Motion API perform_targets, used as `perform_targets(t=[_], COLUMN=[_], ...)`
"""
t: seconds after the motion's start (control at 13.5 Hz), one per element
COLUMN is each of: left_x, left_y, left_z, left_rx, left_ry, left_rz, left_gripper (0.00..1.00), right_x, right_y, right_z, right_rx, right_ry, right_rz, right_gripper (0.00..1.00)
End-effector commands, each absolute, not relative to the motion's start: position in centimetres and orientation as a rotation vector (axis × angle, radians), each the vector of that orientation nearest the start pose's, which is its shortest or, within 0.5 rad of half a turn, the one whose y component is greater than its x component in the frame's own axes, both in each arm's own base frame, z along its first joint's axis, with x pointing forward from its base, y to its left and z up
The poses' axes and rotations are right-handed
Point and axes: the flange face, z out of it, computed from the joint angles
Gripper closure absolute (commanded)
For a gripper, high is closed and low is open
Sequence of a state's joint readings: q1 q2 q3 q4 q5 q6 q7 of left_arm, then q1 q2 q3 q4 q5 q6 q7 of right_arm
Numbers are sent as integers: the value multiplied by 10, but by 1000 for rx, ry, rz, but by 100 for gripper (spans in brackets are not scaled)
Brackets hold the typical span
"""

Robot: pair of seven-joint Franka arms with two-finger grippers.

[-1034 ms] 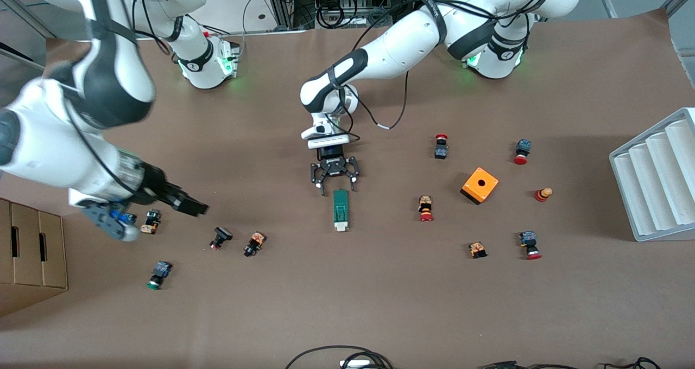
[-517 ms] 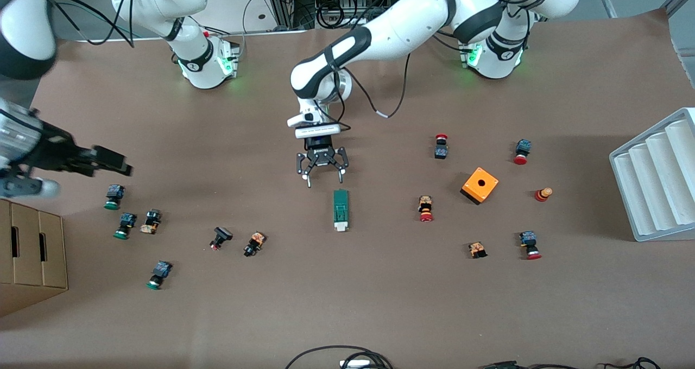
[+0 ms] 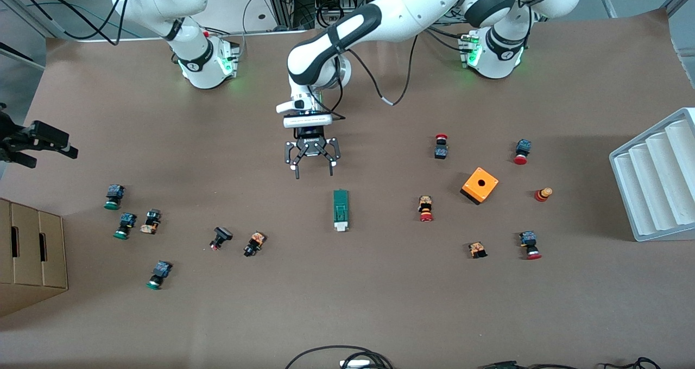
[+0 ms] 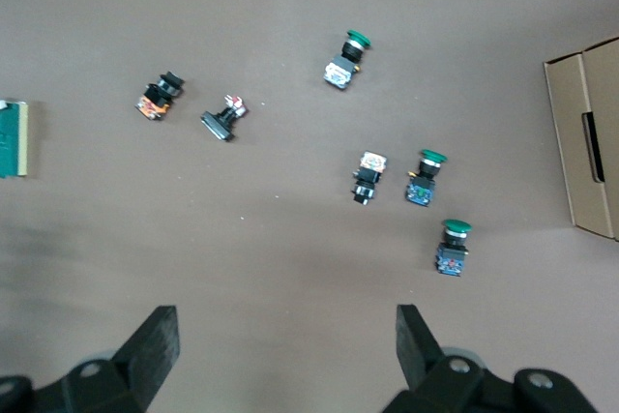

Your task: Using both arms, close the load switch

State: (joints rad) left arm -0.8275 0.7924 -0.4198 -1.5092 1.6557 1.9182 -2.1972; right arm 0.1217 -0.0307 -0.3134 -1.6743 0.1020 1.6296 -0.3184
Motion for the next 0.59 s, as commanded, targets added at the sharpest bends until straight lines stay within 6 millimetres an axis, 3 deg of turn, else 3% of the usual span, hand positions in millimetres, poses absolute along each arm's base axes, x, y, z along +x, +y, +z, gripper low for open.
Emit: perform_targets(t=[0.0, 0.3, 0.52], left_x=[355, 372, 386], left_y=[-622, -613, -600], left_z=[285, 325, 370], left_rx=[-2674, -2709, -2718], left_ry=[-120, -65, -7], left_rz=[-1590, -1478, -1360], left_gripper=[0, 0, 0], right_x=[538, 539, 541], right_y=[-93, -93, -93], right_z=[596, 597, 600], right_rx=[-3047, -3078, -3080], right_ry=[-211, -216, -219], right_rz=[0, 8, -1], right_gripper=[0, 0, 0])
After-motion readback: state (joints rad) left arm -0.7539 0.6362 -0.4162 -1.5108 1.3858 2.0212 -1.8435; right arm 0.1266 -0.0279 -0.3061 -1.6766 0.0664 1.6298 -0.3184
